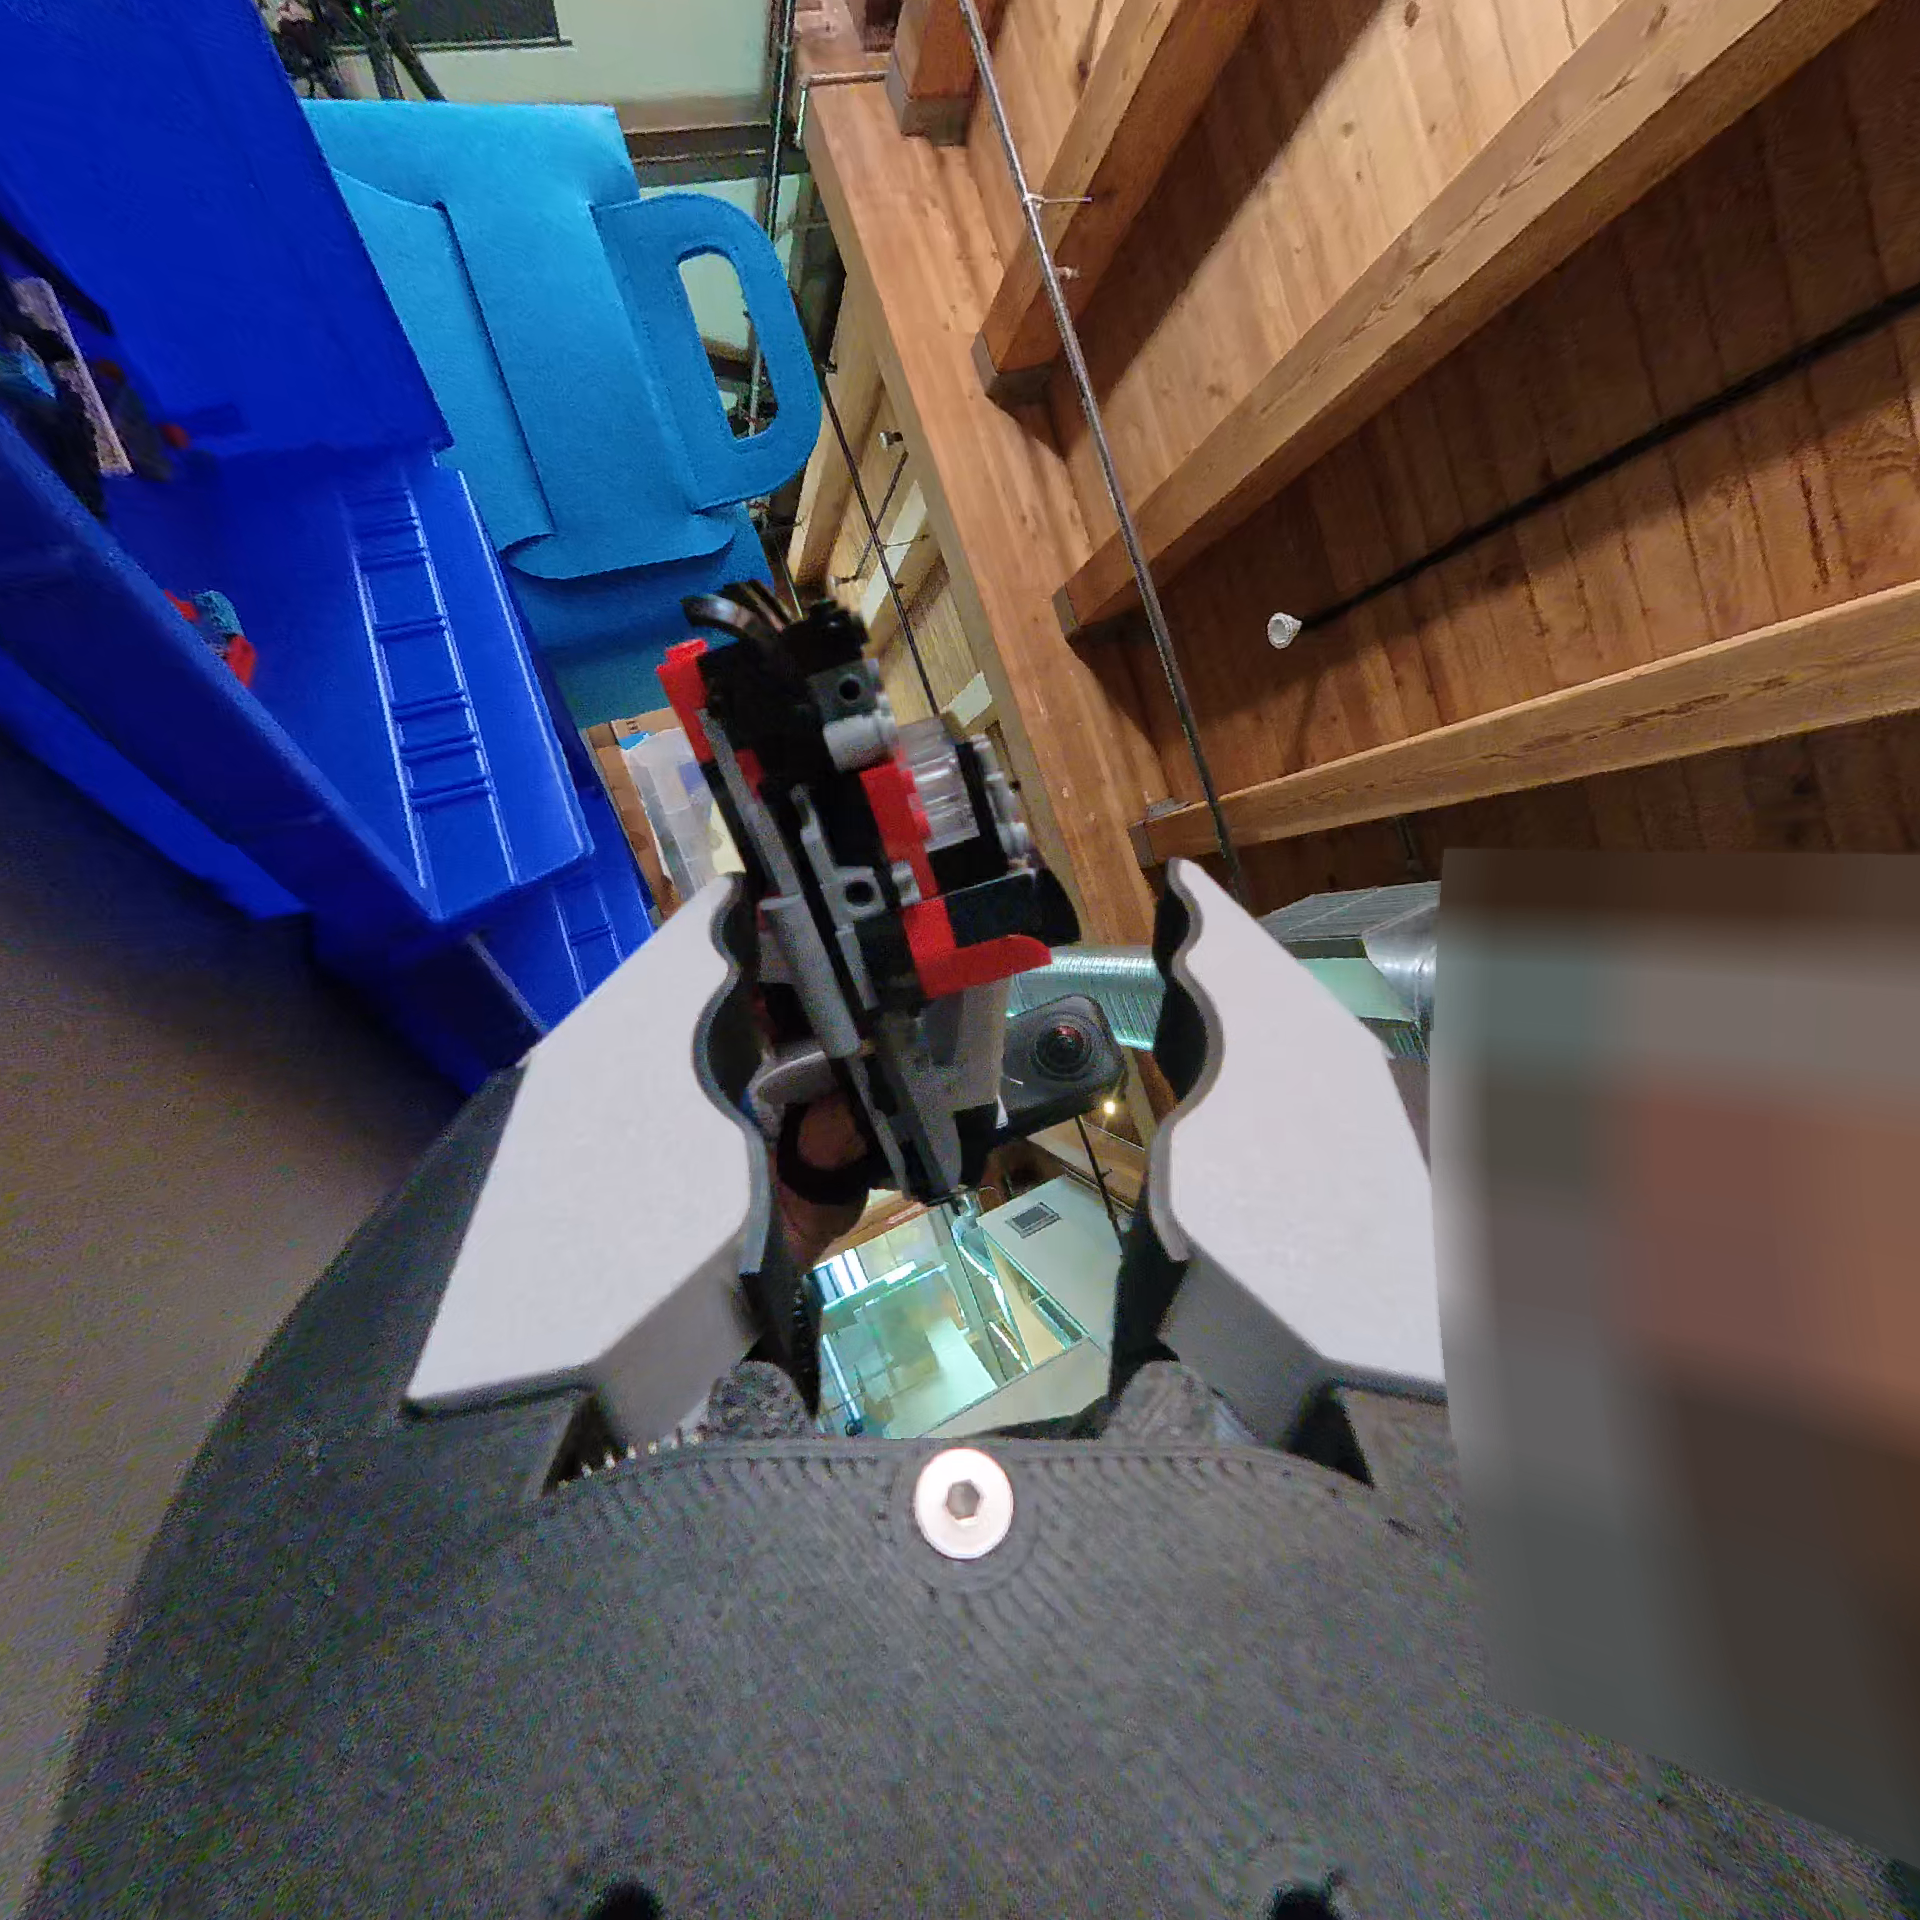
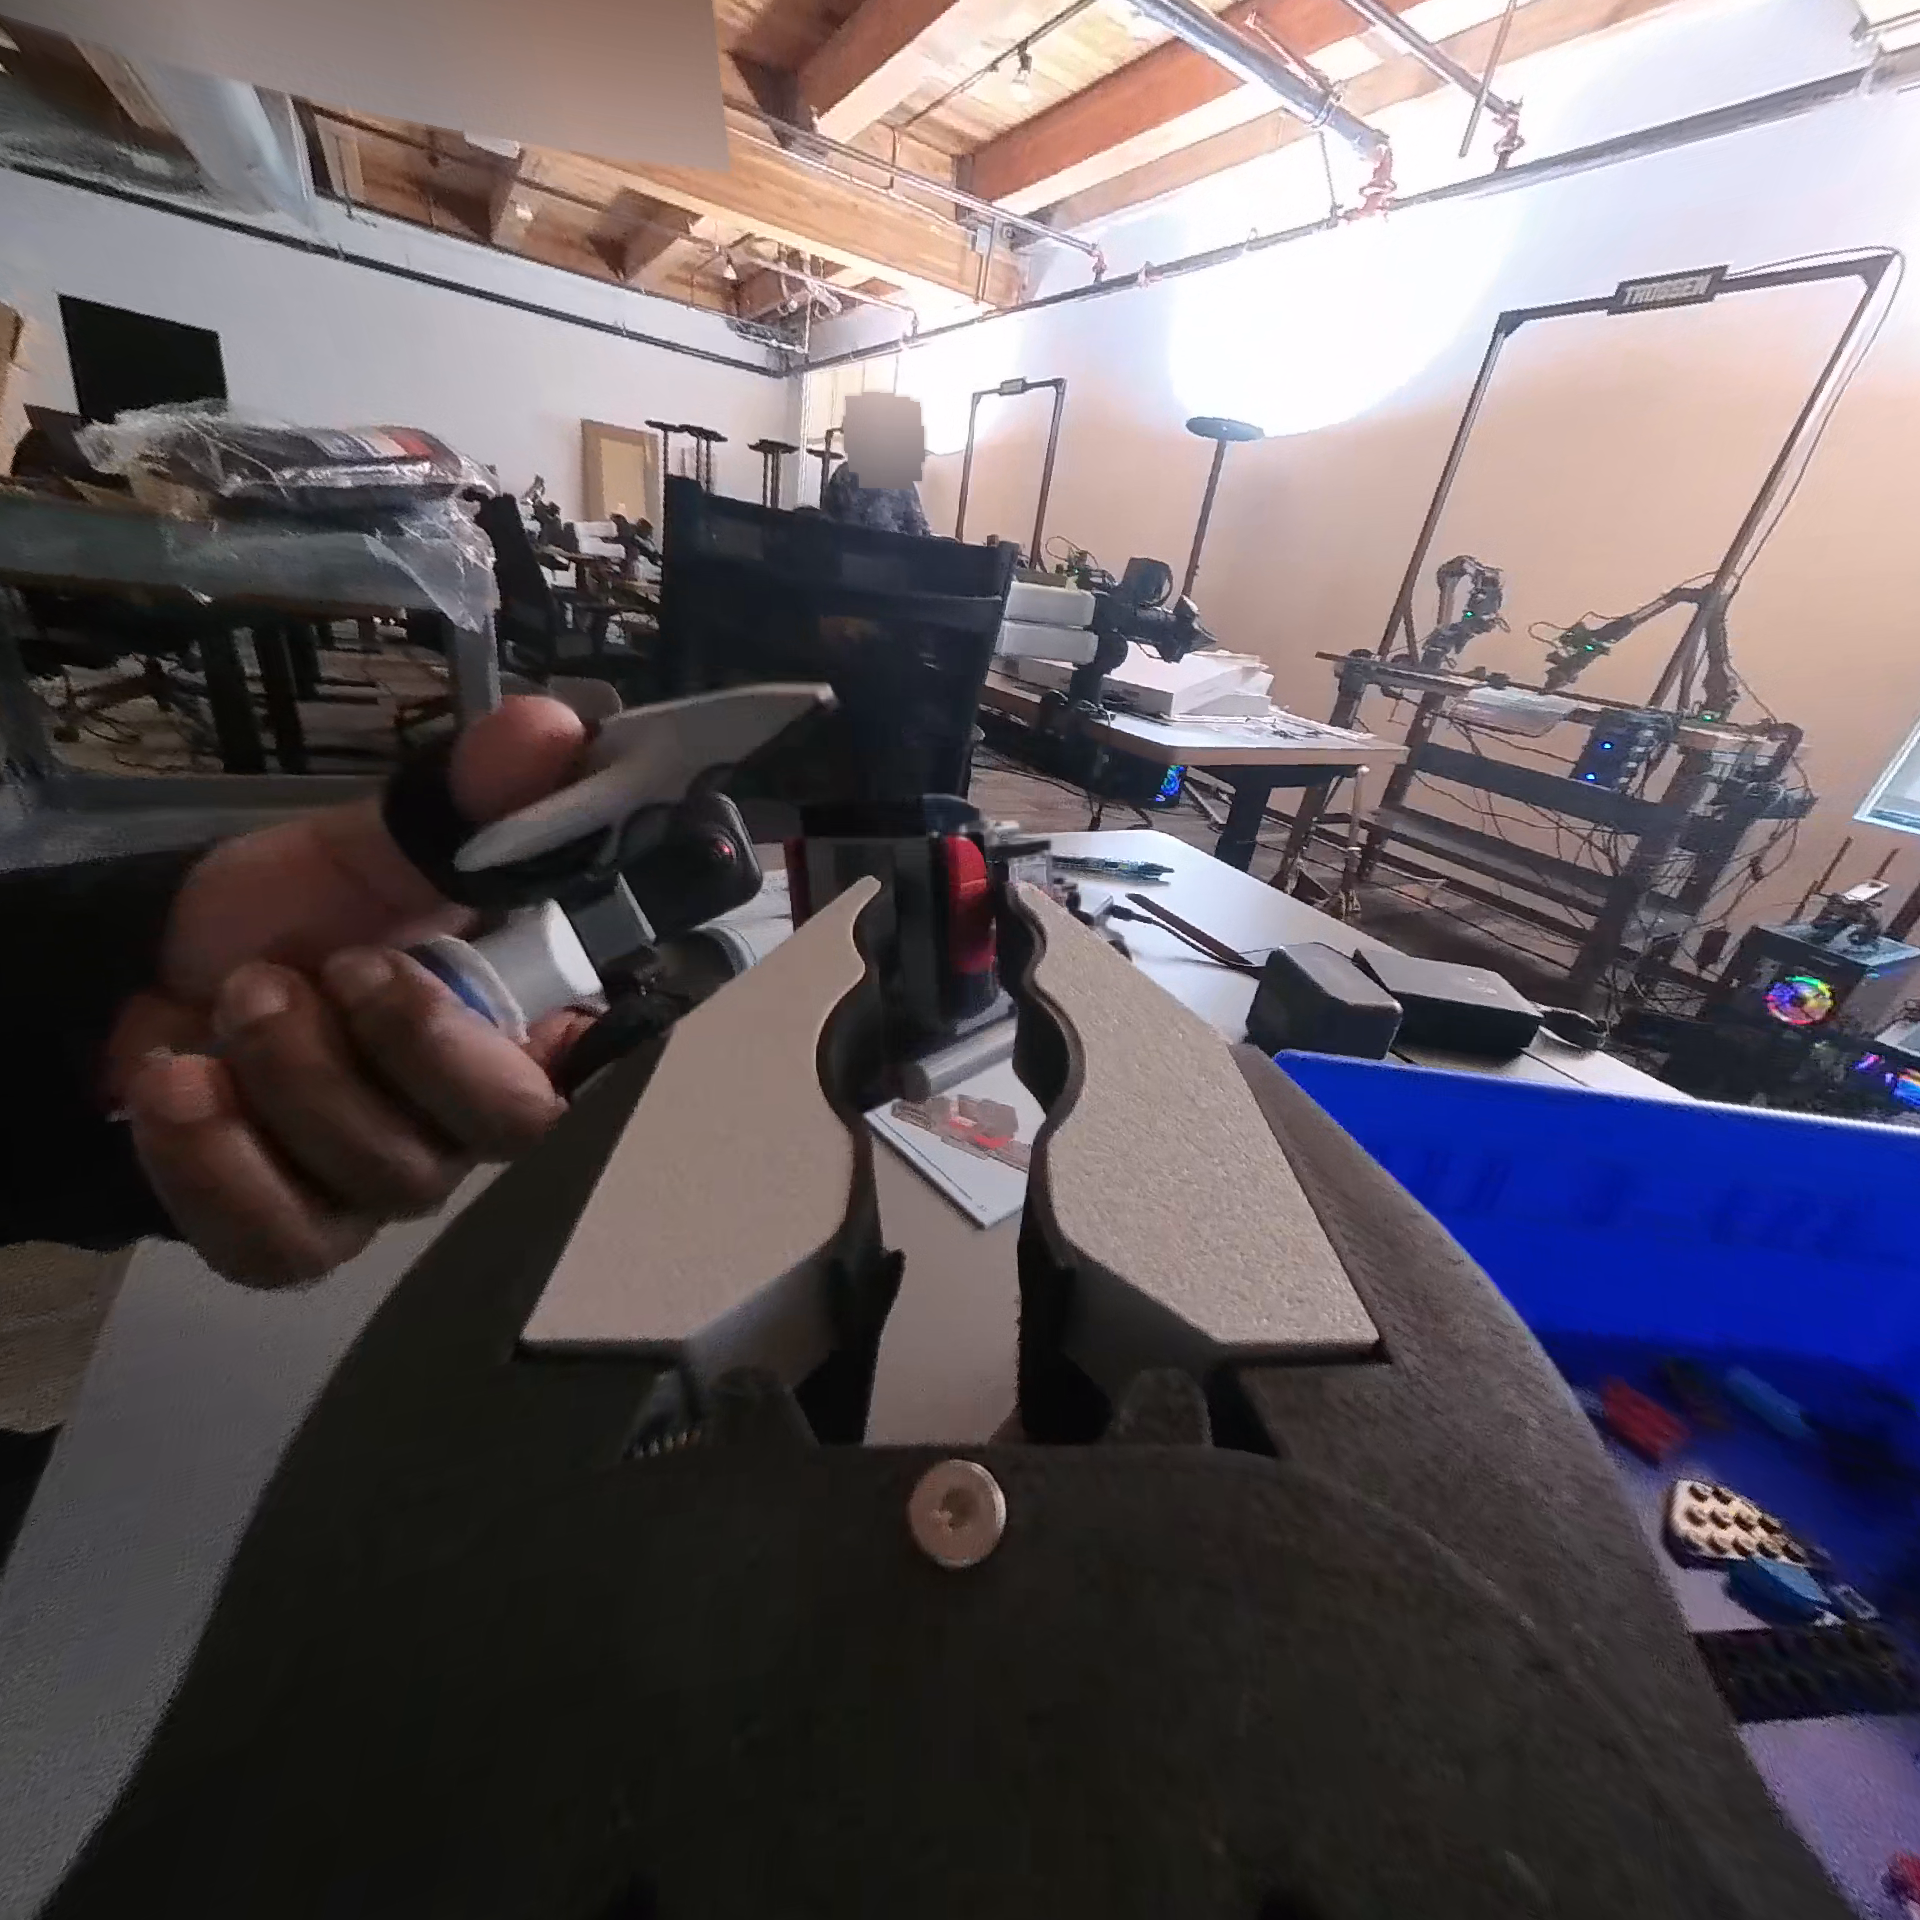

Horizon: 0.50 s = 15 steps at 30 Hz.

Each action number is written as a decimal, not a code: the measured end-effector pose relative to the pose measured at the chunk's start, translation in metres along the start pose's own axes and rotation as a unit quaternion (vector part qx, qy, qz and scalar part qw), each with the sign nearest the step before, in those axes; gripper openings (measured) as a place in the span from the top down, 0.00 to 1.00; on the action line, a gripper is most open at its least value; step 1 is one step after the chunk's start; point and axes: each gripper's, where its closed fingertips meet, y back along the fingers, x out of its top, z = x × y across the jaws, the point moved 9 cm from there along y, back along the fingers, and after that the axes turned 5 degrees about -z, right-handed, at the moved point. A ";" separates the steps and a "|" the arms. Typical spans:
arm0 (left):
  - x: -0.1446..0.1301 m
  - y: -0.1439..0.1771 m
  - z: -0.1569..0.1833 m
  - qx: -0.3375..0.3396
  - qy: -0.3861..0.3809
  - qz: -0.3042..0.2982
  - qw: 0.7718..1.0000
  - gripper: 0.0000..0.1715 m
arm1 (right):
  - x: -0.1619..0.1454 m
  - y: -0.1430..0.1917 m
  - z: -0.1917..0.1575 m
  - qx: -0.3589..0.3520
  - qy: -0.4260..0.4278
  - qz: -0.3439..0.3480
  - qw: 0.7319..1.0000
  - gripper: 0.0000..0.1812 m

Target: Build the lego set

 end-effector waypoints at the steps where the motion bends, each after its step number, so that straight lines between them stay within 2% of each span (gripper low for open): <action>1: 0.000 0.000 -0.002 0.000 0.002 0.006 1.000 0.58 | -0.001 0.000 0.000 0.000 -0.004 0.003 1.000 0.90; 6: 0.002 0.000 -0.007 0.013 0.004 0.003 1.000 0.63 | -0.004 0.002 0.001 0.005 -0.004 0.003 1.000 0.90; 15: 0.001 -0.005 -0.015 0.018 0.016 -0.034 0.999 0.64 | -0.008 0.001 -0.007 0.012 0.057 -0.008 0.998 0.90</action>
